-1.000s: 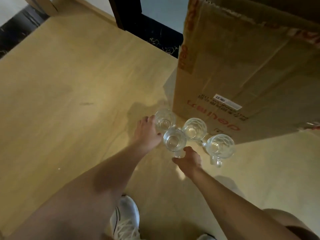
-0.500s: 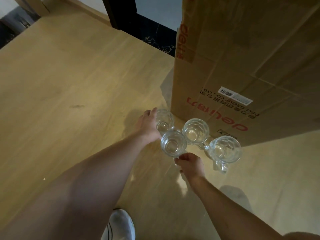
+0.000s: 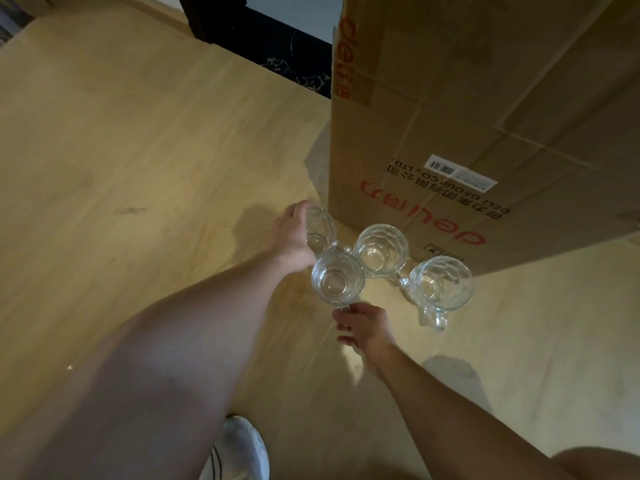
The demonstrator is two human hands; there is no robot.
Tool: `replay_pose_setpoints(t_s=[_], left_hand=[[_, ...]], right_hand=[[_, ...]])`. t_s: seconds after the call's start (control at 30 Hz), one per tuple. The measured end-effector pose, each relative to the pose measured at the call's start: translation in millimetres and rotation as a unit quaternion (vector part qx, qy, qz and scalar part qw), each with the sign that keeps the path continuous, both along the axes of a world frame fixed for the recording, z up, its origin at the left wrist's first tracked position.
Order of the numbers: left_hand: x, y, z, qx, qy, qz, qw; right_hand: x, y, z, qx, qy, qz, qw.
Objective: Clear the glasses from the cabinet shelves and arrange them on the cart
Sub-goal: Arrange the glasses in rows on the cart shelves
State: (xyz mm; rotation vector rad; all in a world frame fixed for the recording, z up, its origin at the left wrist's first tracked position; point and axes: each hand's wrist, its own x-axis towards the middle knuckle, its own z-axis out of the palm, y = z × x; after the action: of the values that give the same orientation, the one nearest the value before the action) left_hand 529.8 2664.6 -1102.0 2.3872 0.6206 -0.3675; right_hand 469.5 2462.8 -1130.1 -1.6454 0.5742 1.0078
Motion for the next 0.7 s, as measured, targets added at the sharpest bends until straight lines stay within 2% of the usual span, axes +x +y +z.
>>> replay_pose_setpoints(t_s=[0.2, 0.5, 0.7], left_hand=[[-13, 8, -3, -0.018, -0.016, 0.071, 0.997], [-38, 11, 13, -0.033, -0.019, 0.184, 0.982], [-64, 24, 74, -0.019, -0.011, 0.242, 0.970]], right_hand=[[-4, 6, -1, -0.005, -0.021, -0.005, 1.000], [2, 24, 16, -0.128, -0.095, 0.062, 0.985], [3, 18, 77, -0.163, -0.079, 0.091, 0.979]])
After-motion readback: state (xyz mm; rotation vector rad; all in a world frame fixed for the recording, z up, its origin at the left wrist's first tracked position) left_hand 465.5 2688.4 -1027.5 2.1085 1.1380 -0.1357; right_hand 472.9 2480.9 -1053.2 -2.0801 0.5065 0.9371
